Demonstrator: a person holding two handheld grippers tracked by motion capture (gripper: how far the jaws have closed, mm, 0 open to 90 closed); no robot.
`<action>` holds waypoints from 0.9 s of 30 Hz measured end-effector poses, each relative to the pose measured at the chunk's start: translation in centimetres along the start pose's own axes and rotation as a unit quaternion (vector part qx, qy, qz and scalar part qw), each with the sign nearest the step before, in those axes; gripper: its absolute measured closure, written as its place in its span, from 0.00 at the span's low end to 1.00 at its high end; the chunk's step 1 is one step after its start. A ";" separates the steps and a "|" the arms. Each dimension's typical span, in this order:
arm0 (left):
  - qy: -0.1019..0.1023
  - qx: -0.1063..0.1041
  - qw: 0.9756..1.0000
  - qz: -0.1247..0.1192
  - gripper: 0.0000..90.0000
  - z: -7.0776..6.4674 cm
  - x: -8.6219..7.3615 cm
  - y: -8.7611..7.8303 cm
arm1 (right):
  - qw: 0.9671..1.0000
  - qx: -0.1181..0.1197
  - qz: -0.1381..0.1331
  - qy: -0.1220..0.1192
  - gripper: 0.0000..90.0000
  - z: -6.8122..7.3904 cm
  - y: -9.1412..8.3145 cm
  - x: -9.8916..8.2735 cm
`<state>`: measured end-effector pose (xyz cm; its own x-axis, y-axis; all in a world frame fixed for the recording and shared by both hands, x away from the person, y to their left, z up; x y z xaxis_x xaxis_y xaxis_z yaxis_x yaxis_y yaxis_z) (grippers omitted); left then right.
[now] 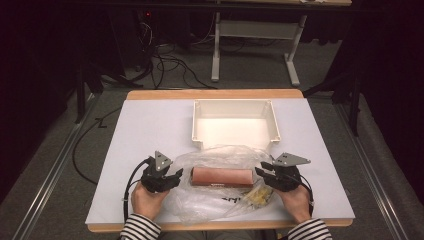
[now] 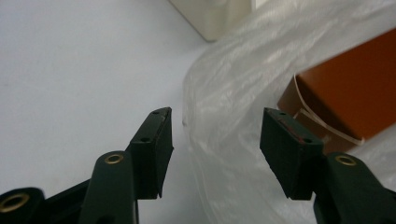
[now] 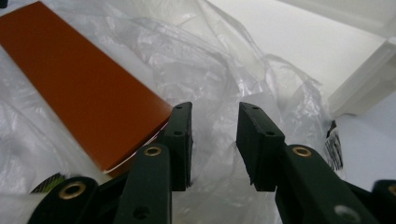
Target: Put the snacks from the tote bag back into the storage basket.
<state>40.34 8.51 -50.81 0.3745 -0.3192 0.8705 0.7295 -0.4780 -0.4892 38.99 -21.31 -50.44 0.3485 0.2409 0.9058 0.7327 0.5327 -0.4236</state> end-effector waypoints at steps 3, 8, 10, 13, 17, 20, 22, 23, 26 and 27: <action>-0.003 0.001 1.000 0.009 0.50 0.1 -1.7 0.4 | 1.000 -0.002 0.006 -0.004 0.77 0.1 -0.3 -0.7; -0.009 0.025 0.999 0.025 0.50 1.2 -4.0 1.2 | 1.000 -0.009 0.026 -0.004 0.77 -0.7 -0.4 -2.4; -0.023 0.025 0.999 0.011 0.49 1.5 -4.2 1.2 | 0.999 -0.012 0.032 -0.002 0.77 -1.0 -0.4 -3.1; -0.016 0.032 0.999 0.005 0.48 1.9 -4.2 1.2 | 0.999 -0.018 0.045 -0.005 0.77 -1.5 -0.4 -4.0; -0.024 0.028 0.999 0.001 0.43 2.2 -4.3 1.3 | 0.998 -0.024 0.054 -0.015 0.76 -2.1 -0.3 -4.7; -0.022 0.026 0.999 -0.004 0.44 2.1 -4.3 1.2 | 0.999 -0.017 0.050 -0.013 0.69 -2.0 -0.3 -4.7; -0.016 0.018 1.000 -0.008 0.44 1.9 -4.2 1.2 | 0.999 -0.010 0.040 -0.002 0.63 -1.8 -0.3 -4.4; -0.018 0.012 1.000 -0.012 0.44 1.7 -4.1 1.1 | 1.000 -0.004 0.029 0.008 0.62 -1.6 -0.5 -3.9; -0.021 0.000 1.000 -0.021 0.43 1.4 -3.6 0.8 | 1.000 0.010 -0.003 0.016 0.59 -1.1 -0.8 -2.5; -0.022 -0.004 0.999 -0.024 0.43 1.3 -3.4 0.7 | 1.000 0.017 -0.009 0.016 0.58 -0.8 -0.9 -2.0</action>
Point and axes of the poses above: each handheld gripper's, and its own axes: y roughly forward along the jaws, x roughly out of its top, z roughly to its left, the point moved 10 cm from there along y, roughly forward along the jaws, and after that the axes turned 13 degrees about -z, right-handed, at the moved point
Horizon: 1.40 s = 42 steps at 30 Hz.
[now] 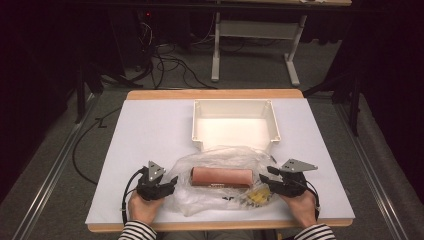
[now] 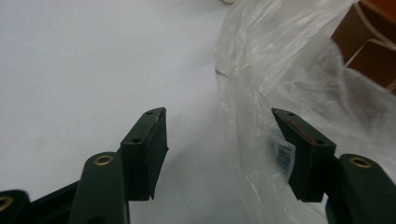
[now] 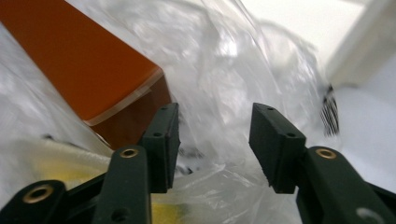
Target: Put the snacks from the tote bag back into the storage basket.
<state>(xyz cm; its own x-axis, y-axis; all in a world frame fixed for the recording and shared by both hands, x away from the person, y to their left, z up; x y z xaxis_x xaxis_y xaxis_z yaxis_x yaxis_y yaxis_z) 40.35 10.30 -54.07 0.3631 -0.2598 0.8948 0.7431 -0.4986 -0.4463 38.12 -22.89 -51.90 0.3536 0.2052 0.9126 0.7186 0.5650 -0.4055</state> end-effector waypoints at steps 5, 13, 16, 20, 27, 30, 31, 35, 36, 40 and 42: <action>-0.005 -0.002 1.000 -0.012 0.41 0.2 1.1 -0.5 | 1.000 0.010 -0.010 -0.012 0.56 0.7 0.3 1.2; -0.028 0.035 0.998 -0.035 0.45 2.0 2.6 -0.4 | 0.999 0.020 -0.031 -0.012 0.55 1.4 1.0 2.9; -0.044 0.043 0.997 -0.040 0.44 2.6 2.8 -0.2 | 0.999 0.026 -0.025 -0.009 0.56 1.7 1.1 3.4; -0.053 0.045 0.997 -0.044 0.43 3.1 2.8 -0.2 | 0.999 0.035 -0.033 -0.026 0.55 2.2 1.1 4.4; -0.055 0.057 0.996 -0.041 0.43 4.2 2.5 -0.3 | 0.997 0.056 -0.033 -0.038 0.52 3.3 2.0 5.0; -0.052 0.062 0.996 -0.046 0.44 4.5 2.6 -0.2 | 0.996 0.064 -0.033 -0.044 0.51 3.7 2.2 5.1; -0.052 0.060 0.996 -0.047 0.44 4.4 2.6 -0.2 | 0.996 0.069 -0.031 -0.046 0.51 4.0 2.3 5.2; -0.039 0.066 0.996 -0.040 0.43 4.7 2.3 -0.3 | 0.994 0.090 -0.021 -0.059 0.50 5.0 2.9 5.2; -0.039 0.069 0.996 -0.043 0.43 4.8 2.1 -0.4 | 0.994 0.090 -0.021 -0.059 0.50 5.0 2.9 5.2; -0.050 0.080 0.995 -0.043 0.42 5.6 1.3 -0.7 | 0.991 0.107 -0.012 -0.076 0.49 5.8 3.5 5.0; -0.055 0.083 0.994 -0.039 0.41 5.9 0.9 -0.5 | 0.990 0.113 -0.010 -0.082 0.48 6.1 3.8 5.0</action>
Point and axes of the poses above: each handheld gripper's, and its own axes: y roughly forward along the jaws, x roughly out of its top, z roughly to its left, the point moved 10 cm from there along y, roughly forward along the jaws, and after that the axes turned 13 degrees about -z, right-handed, at the moved point
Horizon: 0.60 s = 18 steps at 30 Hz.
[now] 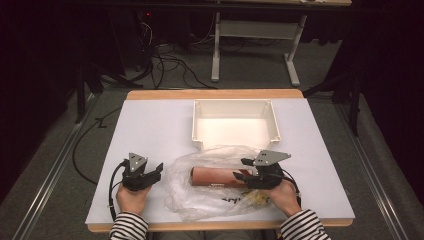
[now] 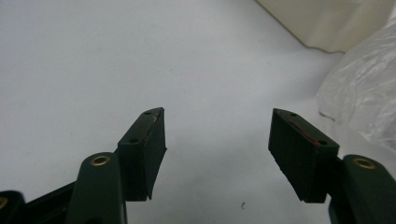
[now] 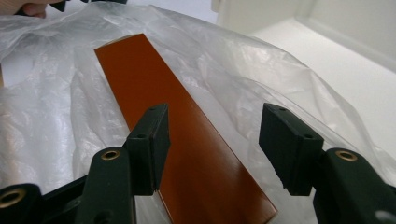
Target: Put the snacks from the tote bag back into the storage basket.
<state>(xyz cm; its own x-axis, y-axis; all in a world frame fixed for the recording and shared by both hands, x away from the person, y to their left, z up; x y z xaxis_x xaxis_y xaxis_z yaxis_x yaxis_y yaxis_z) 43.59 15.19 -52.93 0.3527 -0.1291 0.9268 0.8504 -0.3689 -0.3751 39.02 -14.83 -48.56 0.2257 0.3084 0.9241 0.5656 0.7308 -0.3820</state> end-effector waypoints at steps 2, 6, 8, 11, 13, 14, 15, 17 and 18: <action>0.001 0.006 1.000 0.003 0.40 0.2 -0.2 0.3 | 1.000 0.009 0.002 0.001 0.47 0.4 0.3 0.1; 0.007 0.016 1.000 0.011 0.40 0.3 -0.5 1.1 | 1.000 0.022 0.011 -0.004 0.46 0.9 0.9 0.2; 0.008 0.017 1.000 0.020 0.39 0.5 -0.9 1.5 | 0.999 0.028 0.014 -0.005 0.45 1.2 1.2 0.3; 0.007 0.015 1.000 0.023 0.41 0.5 -1.0 1.6 | 0.999 0.034 0.018 -0.008 0.45 1.5 1.6 0.4; 0.010 0.010 1.000 0.021 0.41 0.4 -1.0 1.6 | 0.999 0.041 0.021 -0.010 0.45 1.8 1.9 0.4; 0.012 0.008 1.000 0.023 0.41 0.3 -1.1 1.6 | 0.999 0.043 0.023 -0.013 0.45 1.9 2.0 0.5; 0.015 0.008 1.000 0.025 0.40 0.2 -1.1 1.7 | 0.998 0.046 0.027 -0.015 0.44 2.1 2.2 0.5; 0.019 0.010 0.999 0.029 0.40 0.2 -1.2 1.7 | 0.998 0.051 0.031 -0.018 0.44 2.2 2.6 0.5; 0.020 0.010 0.999 0.030 0.39 0.2 -1.3 1.7 | 0.998 0.053 0.033 -0.019 0.44 2.3 2.8 0.5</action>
Point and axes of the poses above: each handheld gripper's, and its own axes: y roughly forward along the jaws, x roughly out of its top, z roughly to its left, the point moved 10 cm from there along y, roughly forward along the jaws, and after that the axes turned 13 degrees about -z, right-handed, at the moved point
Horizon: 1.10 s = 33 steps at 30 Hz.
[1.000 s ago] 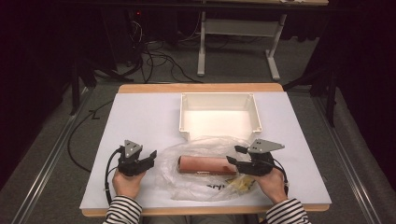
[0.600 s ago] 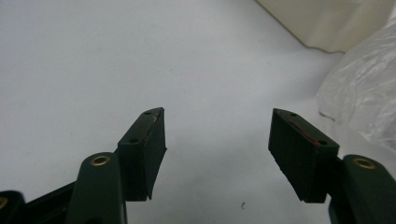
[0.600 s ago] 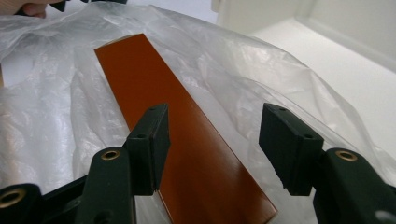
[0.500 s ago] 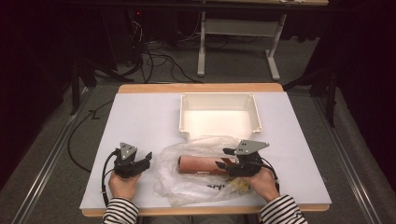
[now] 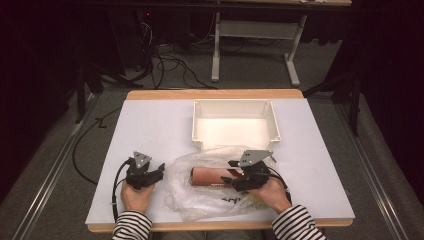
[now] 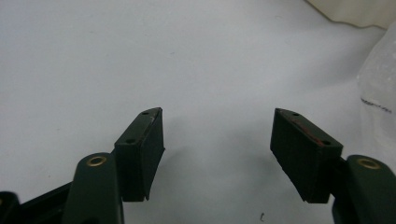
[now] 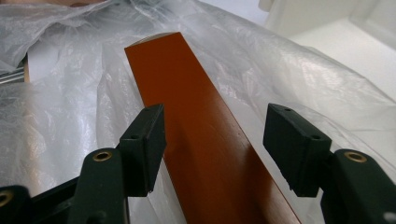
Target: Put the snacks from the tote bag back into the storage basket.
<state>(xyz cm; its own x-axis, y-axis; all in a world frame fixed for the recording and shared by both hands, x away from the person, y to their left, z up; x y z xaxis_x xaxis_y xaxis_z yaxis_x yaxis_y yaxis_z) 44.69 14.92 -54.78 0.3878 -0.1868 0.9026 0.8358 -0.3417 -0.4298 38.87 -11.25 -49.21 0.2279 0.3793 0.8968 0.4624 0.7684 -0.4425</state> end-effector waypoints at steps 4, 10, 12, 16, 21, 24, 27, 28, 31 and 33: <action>-0.009 0.002 1.000 0.002 0.35 0.1 -0.1 0.1 | 1.000 0.010 0.013 0.003 0.41 0.1 0.5 -0.5; 0.011 0.008 1.000 -0.002 0.36 -0.2 -0.1 0.0 | 1.000 0.016 0.025 -0.003 0.38 0.3 0.7 -1.0; 0.011 0.005 1.000 -0.001 0.36 -0.1 -0.1 0.0 | 0.999 0.018 0.029 -0.003 0.37 0.3 0.7 -1.1; 0.006 0.003 1.000 0.000 0.36 -0.1 -0.1 0.0 | 0.999 0.023 0.039 0.002 0.34 0.2 0.9 -1.6; 0.001 0.002 1.000 0.001 0.36 -0.1 -0.1 0.0 | 0.998 0.028 0.048 0.002 0.33 0.1 1.0 -1.9; 0.000 0.002 1.000 0.000 0.36 0.0 -0.1 0.0 | 0.998 0.026 0.054 0.006 0.34 0.2 1.0 -2.2; -0.006 0.003 1.000 -0.007 0.37 0.1 0.0 -0.1 | 0.998 0.023 0.055 -0.008 0.35 0.2 1.0 -2.3; -0.009 0.002 1.000 -0.009 0.37 0.1 0.0 -0.1 | 0.998 0.024 0.056 -0.007 0.35 0.2 1.0 -2.3; -0.013 0.000 1.000 -0.010 0.37 0.2 0.0 -0.2 | 0.998 0.025 0.060 -0.003 0.39 0.4 0.8 -2.3; -0.010 0.001 1.000 -0.010 0.37 0.1 0.0 -0.1 | 0.998 0.028 0.058 -0.002 0.40 0.4 0.7 -2.3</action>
<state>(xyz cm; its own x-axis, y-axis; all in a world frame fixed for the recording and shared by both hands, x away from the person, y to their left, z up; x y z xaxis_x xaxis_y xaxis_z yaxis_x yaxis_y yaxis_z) 44.63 15.09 -54.70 0.3788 -0.1608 0.9114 0.8441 -0.3437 -0.4115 38.30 -11.40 -51.61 0.2732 0.4701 0.8393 0.3851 0.7461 -0.5432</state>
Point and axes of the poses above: each handheld gripper's, and its own axes: y roughly forward along the jaws, x roughly out of its top, z roughly to its left, the point moved 10 cm from there along y, roughly forward along the jaws, and after that the axes turned 13 degrees about -z, right-handed, at the moved point
